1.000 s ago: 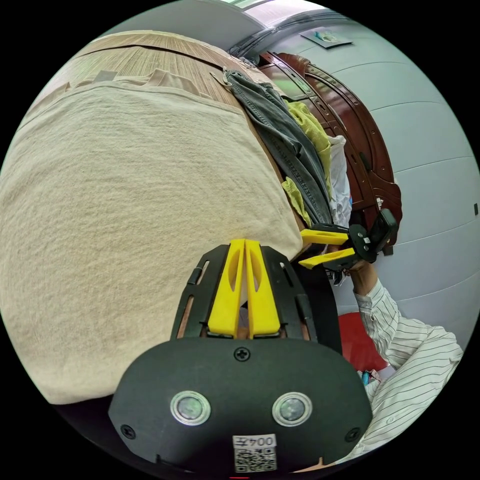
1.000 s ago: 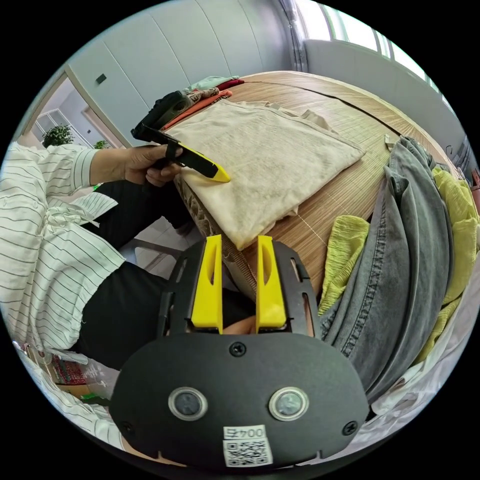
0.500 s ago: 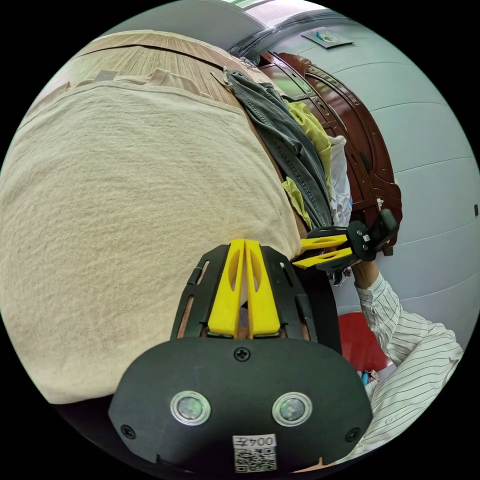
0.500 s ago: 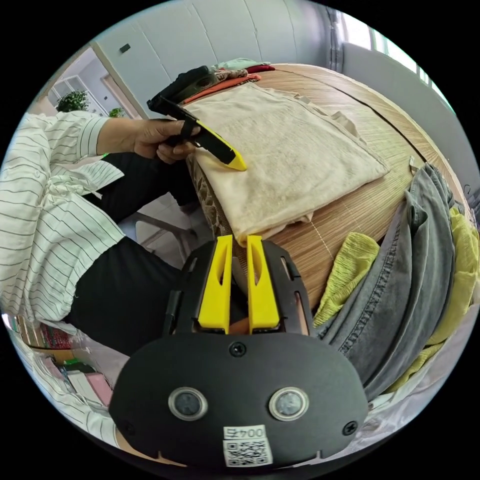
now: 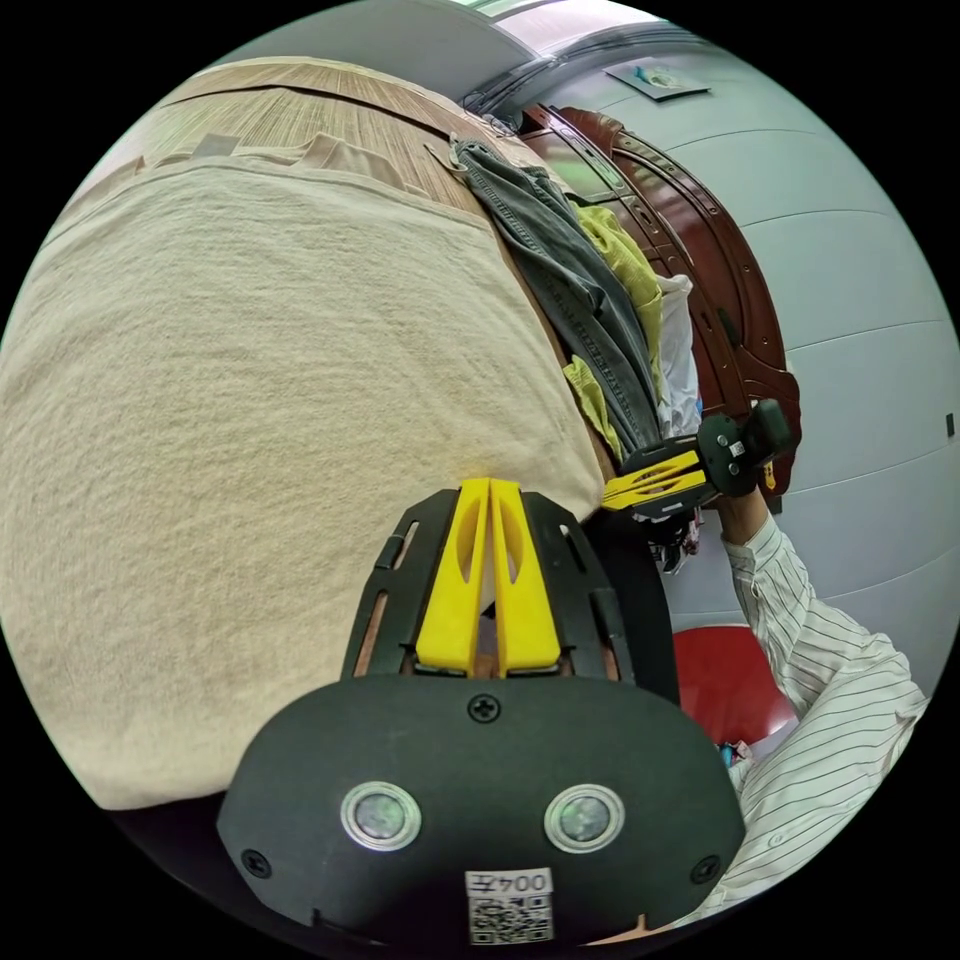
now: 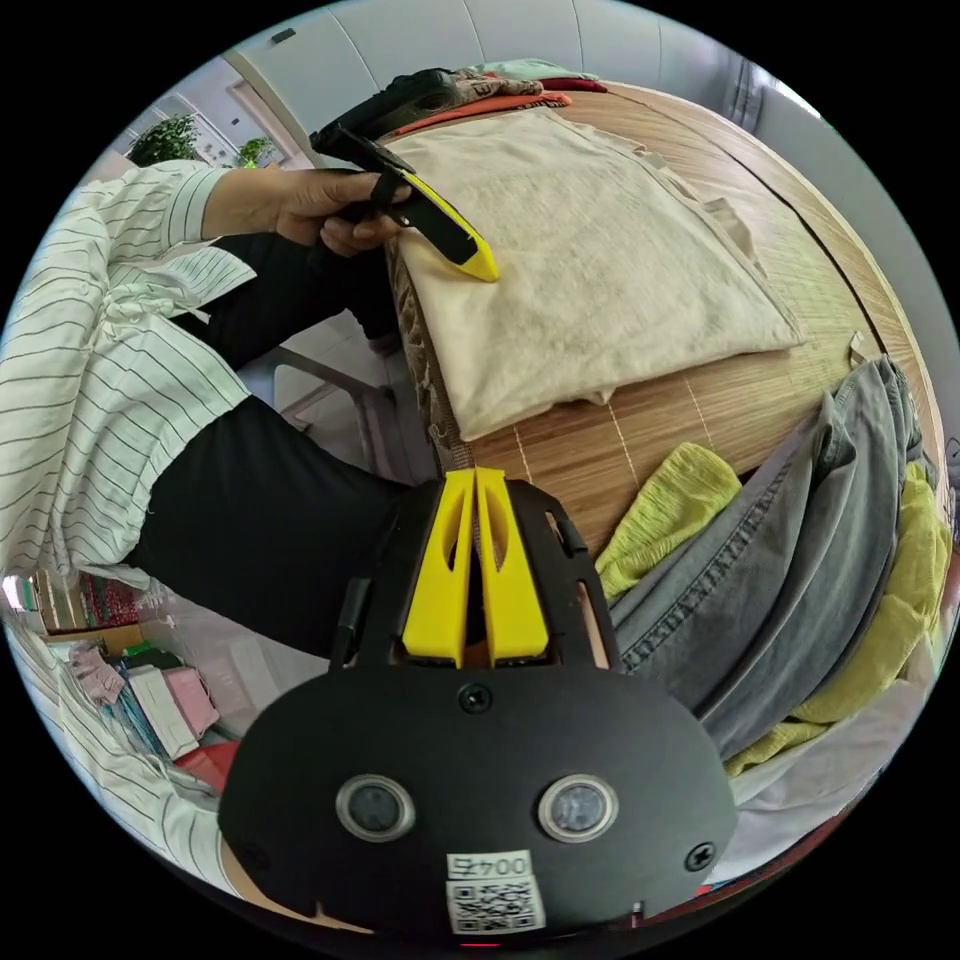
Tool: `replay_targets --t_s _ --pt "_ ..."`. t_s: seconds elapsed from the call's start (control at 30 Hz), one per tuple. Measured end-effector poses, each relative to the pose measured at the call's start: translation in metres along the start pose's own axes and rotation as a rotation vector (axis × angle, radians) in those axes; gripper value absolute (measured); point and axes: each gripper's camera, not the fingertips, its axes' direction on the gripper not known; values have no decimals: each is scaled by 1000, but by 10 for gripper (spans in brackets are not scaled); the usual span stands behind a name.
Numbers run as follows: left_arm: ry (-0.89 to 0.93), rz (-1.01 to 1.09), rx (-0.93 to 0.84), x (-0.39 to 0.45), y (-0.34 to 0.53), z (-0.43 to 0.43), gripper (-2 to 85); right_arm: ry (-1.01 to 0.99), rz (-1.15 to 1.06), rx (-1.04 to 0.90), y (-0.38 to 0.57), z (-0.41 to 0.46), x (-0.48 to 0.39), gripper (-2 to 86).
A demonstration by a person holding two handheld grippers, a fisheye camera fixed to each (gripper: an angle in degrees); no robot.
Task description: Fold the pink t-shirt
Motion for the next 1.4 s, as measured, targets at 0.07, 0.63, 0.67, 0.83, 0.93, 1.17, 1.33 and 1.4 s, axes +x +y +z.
replay_targets --t_s 0.07,0.63,0.67,0.83,0.93,1.17,1.33,1.4 --pt "4 0 1 -3 1 -4 6 32 46 20 5 -6 -5 -7" --pt "43 28 46 -18 18 -57 24 37 450 387 5 -33 -23 -7" --pt "51 30 61 -18 20 -63 27 26 508 421 -3 -30 -21 -7" --pt "87 1 212 -43 59 -172 62 165 599 200 -39 18 -24 -8" --pt "48 -67 310 -84 113 -254 83 139 625 193 -37 17 -20 -8" --pt "-95 -447 561 -208 257 -371 107 21 680 239 -21 20 -1 -7" --pt "-52 -583 532 -254 272 -346 139 16 687 237 -16 22 3 -8" --pt "-70 -600 537 -253 272 -344 135 25 688 232 -15 22 3 -8"
